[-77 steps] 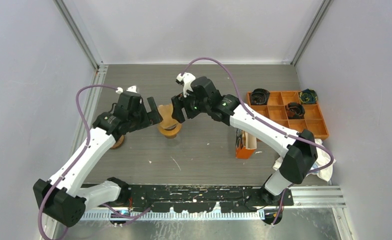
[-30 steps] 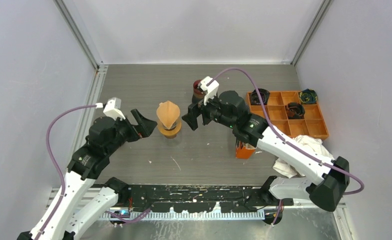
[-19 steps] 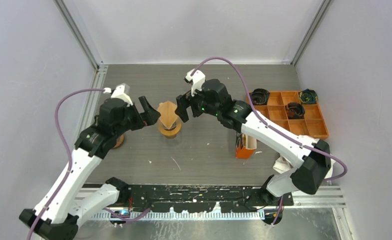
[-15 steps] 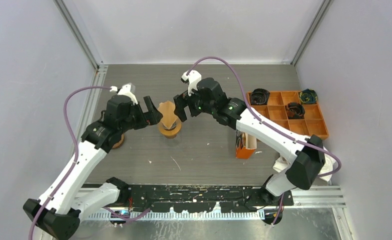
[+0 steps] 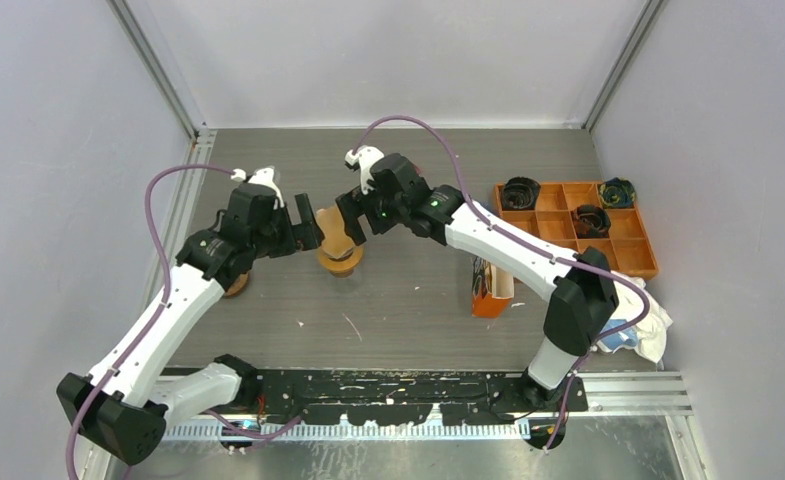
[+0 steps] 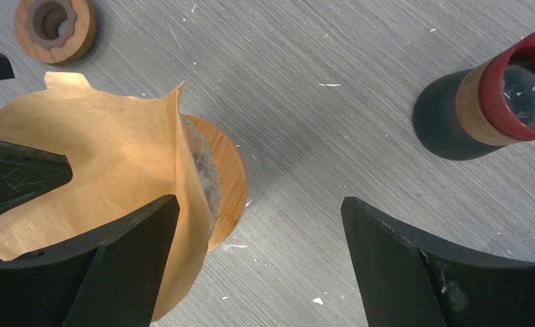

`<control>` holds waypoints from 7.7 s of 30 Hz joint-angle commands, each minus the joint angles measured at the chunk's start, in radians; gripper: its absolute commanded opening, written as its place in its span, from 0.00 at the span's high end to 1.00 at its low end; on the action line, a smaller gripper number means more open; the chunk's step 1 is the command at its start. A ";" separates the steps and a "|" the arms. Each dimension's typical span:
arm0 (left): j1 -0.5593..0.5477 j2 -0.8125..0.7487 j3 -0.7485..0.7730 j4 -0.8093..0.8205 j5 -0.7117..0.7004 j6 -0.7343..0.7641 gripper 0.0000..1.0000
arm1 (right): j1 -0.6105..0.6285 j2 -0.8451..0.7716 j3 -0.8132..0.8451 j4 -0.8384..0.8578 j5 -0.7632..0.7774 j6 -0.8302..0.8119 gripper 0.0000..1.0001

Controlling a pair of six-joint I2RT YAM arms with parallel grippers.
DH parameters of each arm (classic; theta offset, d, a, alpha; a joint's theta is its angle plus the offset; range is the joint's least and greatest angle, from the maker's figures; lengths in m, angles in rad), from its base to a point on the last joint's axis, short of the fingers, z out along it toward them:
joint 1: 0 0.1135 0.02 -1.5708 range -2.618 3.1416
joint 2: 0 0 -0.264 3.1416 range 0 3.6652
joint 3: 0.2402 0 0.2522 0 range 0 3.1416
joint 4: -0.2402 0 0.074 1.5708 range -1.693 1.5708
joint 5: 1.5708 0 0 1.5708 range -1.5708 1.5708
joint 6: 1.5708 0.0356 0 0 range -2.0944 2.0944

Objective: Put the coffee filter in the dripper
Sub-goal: Adjust the coffee filter in the coffee dripper, then move the coffee server to the center of the board.

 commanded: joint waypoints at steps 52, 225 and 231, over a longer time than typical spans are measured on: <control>0.019 0.051 -0.004 -0.030 -0.046 0.018 0.01 | 0.001 0.043 0.053 0.007 -0.012 -0.044 0.05; 0.210 -0.253 -0.100 0.125 -0.423 0.296 0.01 | -0.159 -0.164 -0.567 0.844 0.060 -0.064 0.21; 0.210 -0.249 -0.101 0.124 -0.423 0.296 0.01 | -0.234 -0.118 -0.377 0.601 0.084 -0.065 0.21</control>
